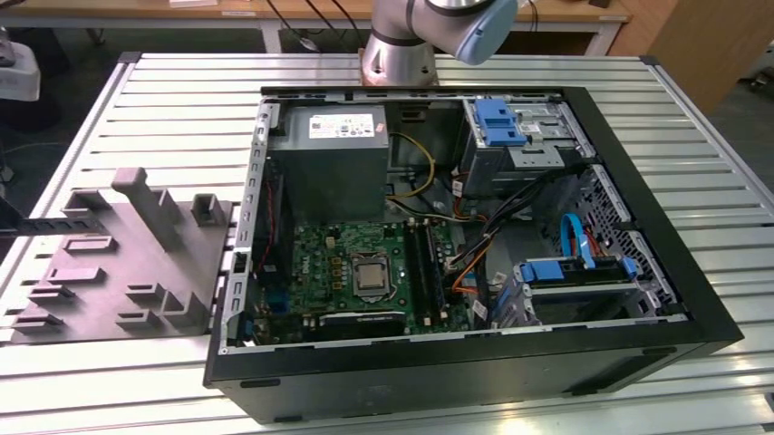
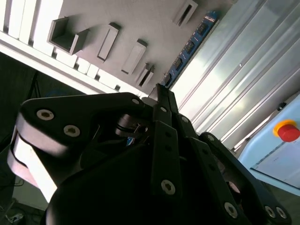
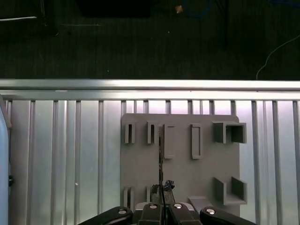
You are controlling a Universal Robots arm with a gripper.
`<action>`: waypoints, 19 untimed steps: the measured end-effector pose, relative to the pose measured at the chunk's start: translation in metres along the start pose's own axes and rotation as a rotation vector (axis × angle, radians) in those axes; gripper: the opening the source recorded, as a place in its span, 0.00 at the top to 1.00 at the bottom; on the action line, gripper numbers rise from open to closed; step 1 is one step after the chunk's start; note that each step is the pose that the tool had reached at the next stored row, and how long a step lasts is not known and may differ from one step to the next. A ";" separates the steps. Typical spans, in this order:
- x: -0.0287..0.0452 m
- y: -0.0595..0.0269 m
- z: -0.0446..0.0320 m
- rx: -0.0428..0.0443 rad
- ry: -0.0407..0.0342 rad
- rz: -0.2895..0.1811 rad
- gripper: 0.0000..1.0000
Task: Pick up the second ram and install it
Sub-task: 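Pick up the second ram and move it above second insertion slot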
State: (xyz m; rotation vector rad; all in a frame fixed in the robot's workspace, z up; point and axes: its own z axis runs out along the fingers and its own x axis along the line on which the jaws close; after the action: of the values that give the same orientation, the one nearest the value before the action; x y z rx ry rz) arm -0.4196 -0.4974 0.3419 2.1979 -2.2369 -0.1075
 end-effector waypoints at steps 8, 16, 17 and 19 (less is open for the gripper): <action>-0.0015 0.0003 -0.0305 0.0001 -0.0002 0.000 0.88; -0.0027 0.0006 -0.0562 0.0000 -0.0017 0.000 0.88; -0.0028 0.0006 -0.0588 0.0000 -0.0020 0.000 0.88; -0.0029 0.0007 -0.0610 0.0001 -0.0023 0.000 0.88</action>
State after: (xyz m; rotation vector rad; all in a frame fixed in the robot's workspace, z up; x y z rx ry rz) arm -0.4172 -0.4974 0.4030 2.1990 -2.2381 -0.1100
